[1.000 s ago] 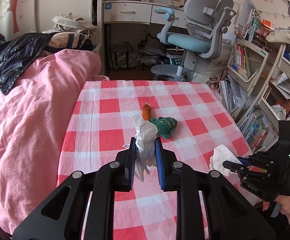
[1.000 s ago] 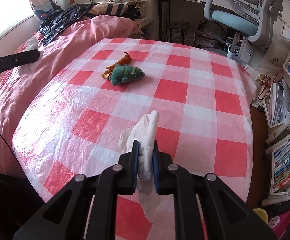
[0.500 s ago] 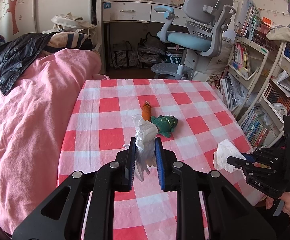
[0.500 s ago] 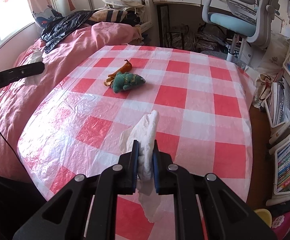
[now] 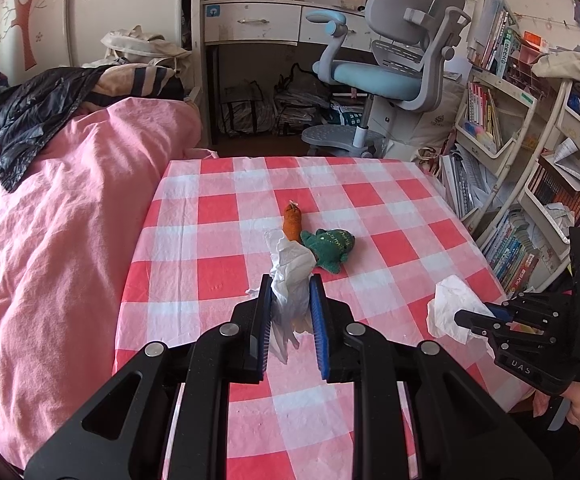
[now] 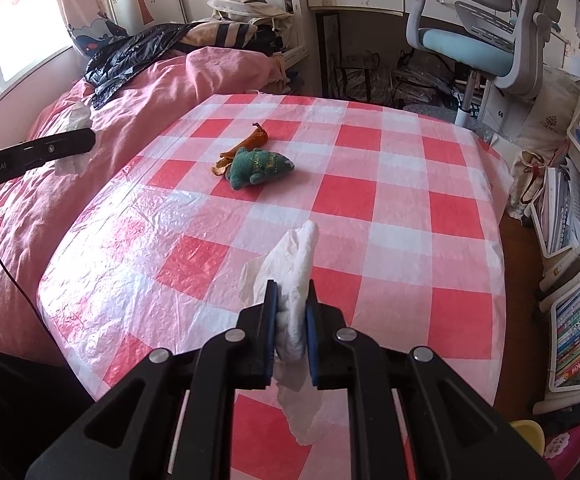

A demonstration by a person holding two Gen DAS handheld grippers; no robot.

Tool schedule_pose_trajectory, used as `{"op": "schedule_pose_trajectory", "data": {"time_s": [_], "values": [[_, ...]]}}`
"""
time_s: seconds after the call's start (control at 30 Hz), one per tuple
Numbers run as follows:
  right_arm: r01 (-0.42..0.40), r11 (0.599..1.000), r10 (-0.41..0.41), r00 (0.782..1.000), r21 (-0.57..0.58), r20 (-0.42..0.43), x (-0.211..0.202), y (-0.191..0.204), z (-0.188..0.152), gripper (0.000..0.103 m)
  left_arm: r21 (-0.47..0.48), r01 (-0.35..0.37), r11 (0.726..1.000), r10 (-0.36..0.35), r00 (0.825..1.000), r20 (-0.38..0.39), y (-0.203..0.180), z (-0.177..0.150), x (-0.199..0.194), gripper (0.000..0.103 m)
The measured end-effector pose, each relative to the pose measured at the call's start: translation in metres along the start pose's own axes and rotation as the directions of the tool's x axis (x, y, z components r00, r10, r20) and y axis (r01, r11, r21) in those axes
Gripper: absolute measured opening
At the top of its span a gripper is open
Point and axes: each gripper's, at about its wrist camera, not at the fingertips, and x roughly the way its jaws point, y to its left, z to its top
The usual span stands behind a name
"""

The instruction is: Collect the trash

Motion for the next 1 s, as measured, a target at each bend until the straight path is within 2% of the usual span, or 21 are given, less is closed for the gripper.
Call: {"op": "schedule_pose_trajectory", "data": {"time_s": [0.5,0.83,0.93,1.0], "values": [[-0.001,1.000,0.000,1.000,0.023,0.023,-0.006,-0.005,0.001,0.014,0.000,0.016,1.000,-0.016,1.000,-0.010,0.000,0.000,0.002,0.018],[0.003,0.994,-0.016,0.994,0.111,0.112,-0.055,-0.048,-0.009,0.014,0.001,0.103,0.995,-0.103,0.993,-0.050,-0.017,-0.006,0.015,0.018],[0.022,0.987,-0.040,0.993,0.160,0.111,-0.067,-0.076,-0.025,0.015,-0.011,0.121,0.993,-0.122,0.991,-0.059,-0.018,-0.007,0.020,0.018],[0.017,0.973,-0.054,0.987,0.230,0.152,-0.084,-0.101,-0.037,0.015,-0.022,0.127,0.992,-0.128,0.990,-0.061,-0.016,-0.007,0.023,0.018]]}}
